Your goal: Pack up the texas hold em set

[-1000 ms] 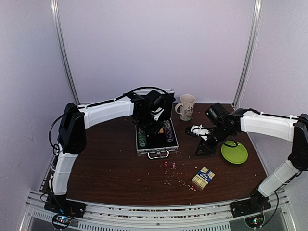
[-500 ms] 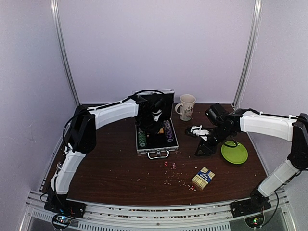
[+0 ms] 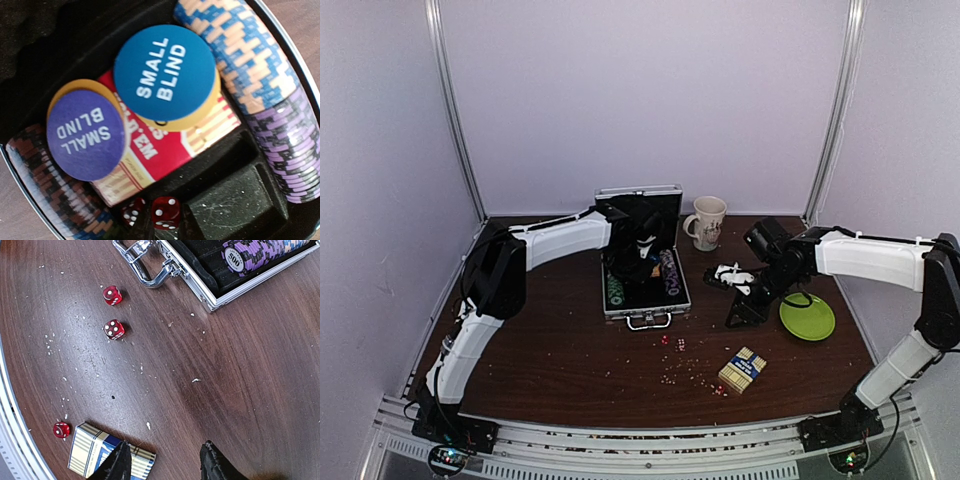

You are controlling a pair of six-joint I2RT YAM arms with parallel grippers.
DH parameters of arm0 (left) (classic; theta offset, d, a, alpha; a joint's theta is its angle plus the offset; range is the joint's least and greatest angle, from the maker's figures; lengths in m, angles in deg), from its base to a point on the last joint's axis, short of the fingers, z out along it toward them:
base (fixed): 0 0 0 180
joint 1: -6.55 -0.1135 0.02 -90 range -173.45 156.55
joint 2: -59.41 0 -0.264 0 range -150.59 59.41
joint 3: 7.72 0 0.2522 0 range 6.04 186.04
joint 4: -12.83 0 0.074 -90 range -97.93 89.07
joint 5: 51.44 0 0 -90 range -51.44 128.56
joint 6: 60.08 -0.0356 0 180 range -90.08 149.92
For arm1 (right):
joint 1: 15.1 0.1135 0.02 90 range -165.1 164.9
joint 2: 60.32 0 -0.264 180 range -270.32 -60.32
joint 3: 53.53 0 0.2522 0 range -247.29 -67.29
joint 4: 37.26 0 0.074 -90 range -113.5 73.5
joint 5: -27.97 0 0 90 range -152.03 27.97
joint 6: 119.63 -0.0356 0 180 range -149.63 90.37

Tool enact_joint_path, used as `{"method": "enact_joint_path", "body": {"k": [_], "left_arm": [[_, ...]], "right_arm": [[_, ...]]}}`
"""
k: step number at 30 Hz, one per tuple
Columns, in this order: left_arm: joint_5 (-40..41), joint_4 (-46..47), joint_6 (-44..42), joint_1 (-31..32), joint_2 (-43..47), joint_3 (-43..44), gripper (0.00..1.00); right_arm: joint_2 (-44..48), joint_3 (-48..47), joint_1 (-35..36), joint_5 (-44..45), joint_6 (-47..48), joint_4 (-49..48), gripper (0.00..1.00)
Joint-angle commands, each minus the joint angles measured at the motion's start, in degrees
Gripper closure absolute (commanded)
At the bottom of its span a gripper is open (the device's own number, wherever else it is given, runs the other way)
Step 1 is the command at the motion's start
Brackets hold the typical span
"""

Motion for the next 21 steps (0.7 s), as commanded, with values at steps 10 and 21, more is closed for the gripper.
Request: {"method": "enact_joint_path", "body": {"k": [10,21], "left_arm": [[0.5,1.6,0.3,-1.1,-0.7,1.3,0.74],[0.1,4.4,-0.2,-0.2,7.9,-2.3,0.71]], "right_arm": [[-1.2,-0.5,-0.3,-0.9,0.4,0.7,0.52],[-1.3,-0.8,-0.3,-0.9,0.3,0.9,0.52]]}}
